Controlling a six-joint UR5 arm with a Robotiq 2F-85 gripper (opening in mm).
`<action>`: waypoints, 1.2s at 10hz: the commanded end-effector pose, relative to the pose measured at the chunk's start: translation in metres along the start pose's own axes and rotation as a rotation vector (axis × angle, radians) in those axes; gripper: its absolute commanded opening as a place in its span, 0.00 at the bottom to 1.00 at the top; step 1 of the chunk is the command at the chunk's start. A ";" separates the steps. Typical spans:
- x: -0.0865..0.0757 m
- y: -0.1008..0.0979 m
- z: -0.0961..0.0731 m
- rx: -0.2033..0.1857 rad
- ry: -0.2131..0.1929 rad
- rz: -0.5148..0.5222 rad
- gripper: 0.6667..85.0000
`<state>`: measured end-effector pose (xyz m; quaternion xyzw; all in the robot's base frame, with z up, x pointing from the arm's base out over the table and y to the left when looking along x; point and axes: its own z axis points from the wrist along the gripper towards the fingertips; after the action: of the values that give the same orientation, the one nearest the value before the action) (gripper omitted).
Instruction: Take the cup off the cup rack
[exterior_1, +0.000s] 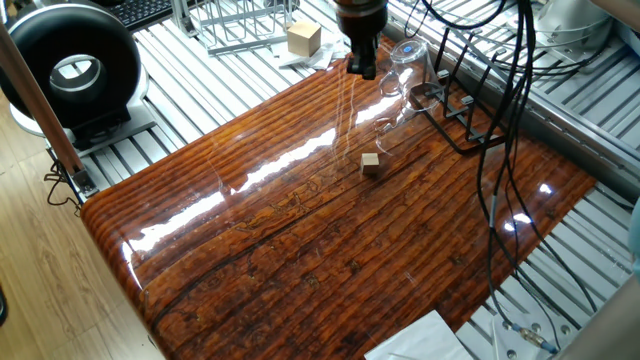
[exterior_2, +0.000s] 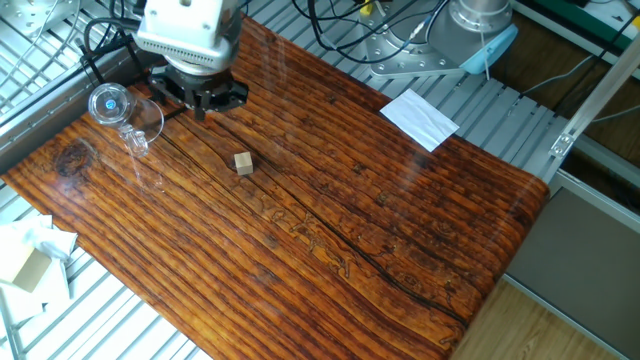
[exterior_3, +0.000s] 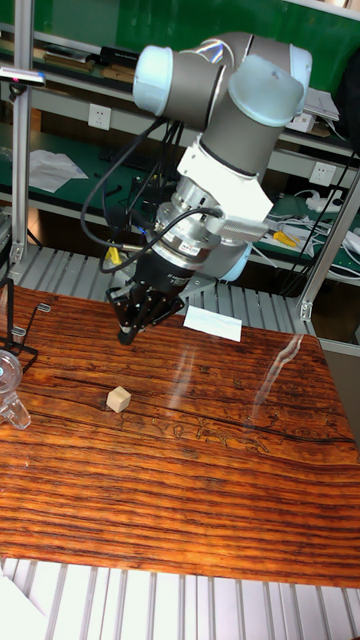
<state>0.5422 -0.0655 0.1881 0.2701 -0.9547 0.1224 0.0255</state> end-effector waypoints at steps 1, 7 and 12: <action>-0.014 0.000 0.003 -0.008 -0.049 0.000 0.01; -0.040 -0.063 0.045 0.184 -0.144 -0.094 0.08; -0.041 -0.094 0.061 0.275 -0.189 -0.228 0.30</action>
<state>0.6213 -0.1242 0.1460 0.3618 -0.9056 0.2075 -0.0773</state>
